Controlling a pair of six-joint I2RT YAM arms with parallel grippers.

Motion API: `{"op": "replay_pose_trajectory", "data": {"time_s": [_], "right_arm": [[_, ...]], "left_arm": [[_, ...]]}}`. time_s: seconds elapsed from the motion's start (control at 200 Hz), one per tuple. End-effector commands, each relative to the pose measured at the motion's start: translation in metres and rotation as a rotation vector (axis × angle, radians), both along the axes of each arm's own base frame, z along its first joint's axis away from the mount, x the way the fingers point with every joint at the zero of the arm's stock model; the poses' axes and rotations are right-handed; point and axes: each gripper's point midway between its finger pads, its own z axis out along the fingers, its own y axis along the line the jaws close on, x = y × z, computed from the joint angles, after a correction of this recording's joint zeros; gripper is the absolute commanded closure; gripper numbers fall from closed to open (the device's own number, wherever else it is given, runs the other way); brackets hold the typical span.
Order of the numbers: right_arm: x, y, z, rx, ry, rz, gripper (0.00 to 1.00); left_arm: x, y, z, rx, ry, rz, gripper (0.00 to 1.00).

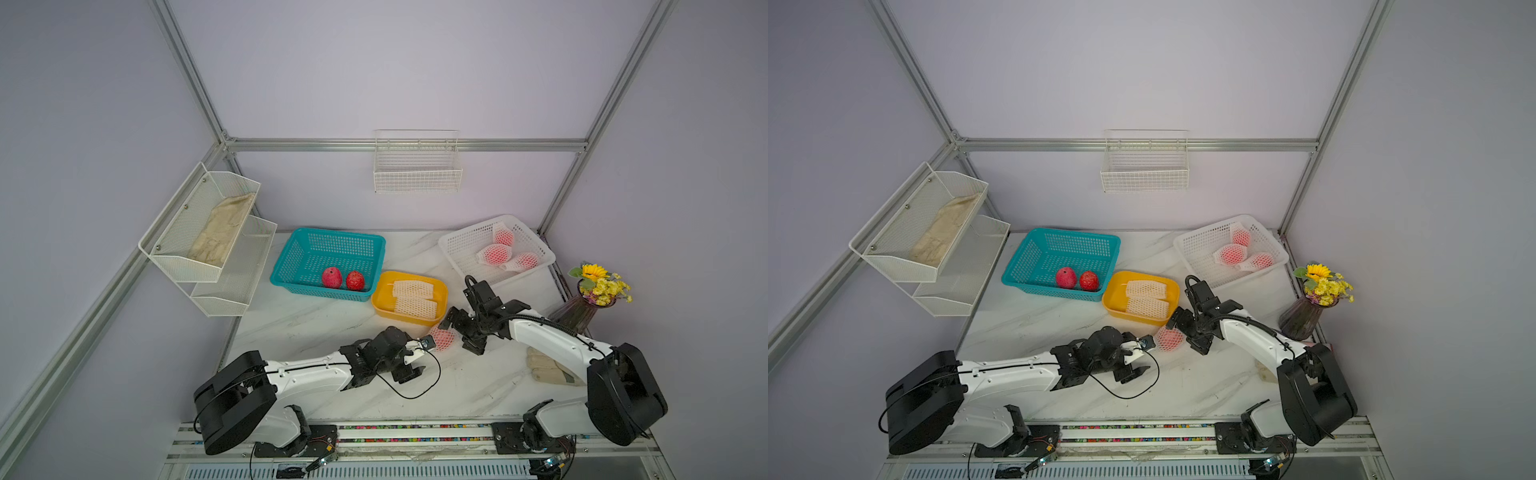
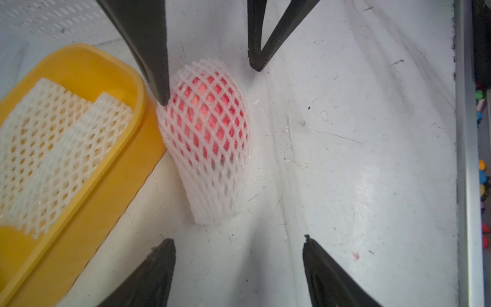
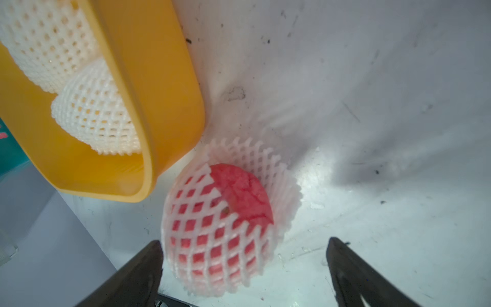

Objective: Remove foam nets from apples
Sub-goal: Place the apple at the center of the board, then remove the foam net from the apple.

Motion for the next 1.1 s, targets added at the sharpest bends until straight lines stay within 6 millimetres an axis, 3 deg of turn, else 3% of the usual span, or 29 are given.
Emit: {"op": "replay_pose_trajectory", "data": {"time_s": [0.0, 0.495, 0.61, 0.78, 1.095], "right_arm": [[0.003, -0.006, 0.025, -0.009, -0.06, -0.026, 0.03], [0.021, -0.016, 0.052, -0.068, -0.146, -0.02, 0.04], [0.028, -0.023, 0.059, -0.104, -0.192, -0.003, 0.05], [0.039, -0.026, 0.076, -0.179, -0.312, 0.137, 0.09], [0.045, -0.028, 0.105, -0.272, -0.618, 0.356, 0.2]], "left_arm": [[0.015, -0.013, 0.012, -0.054, -0.026, -0.019, 0.24], [0.05, -0.025, -0.004, -0.062, -0.008, -0.034, 0.29], [0.053, -0.028, -0.008, -0.055, 0.005, -0.058, 0.38], [0.052, -0.034, -0.005, -0.056, 0.004, -0.096, 0.62], [0.035, -0.041, 0.015, -0.084, 0.071, -0.168, 0.85]]}}
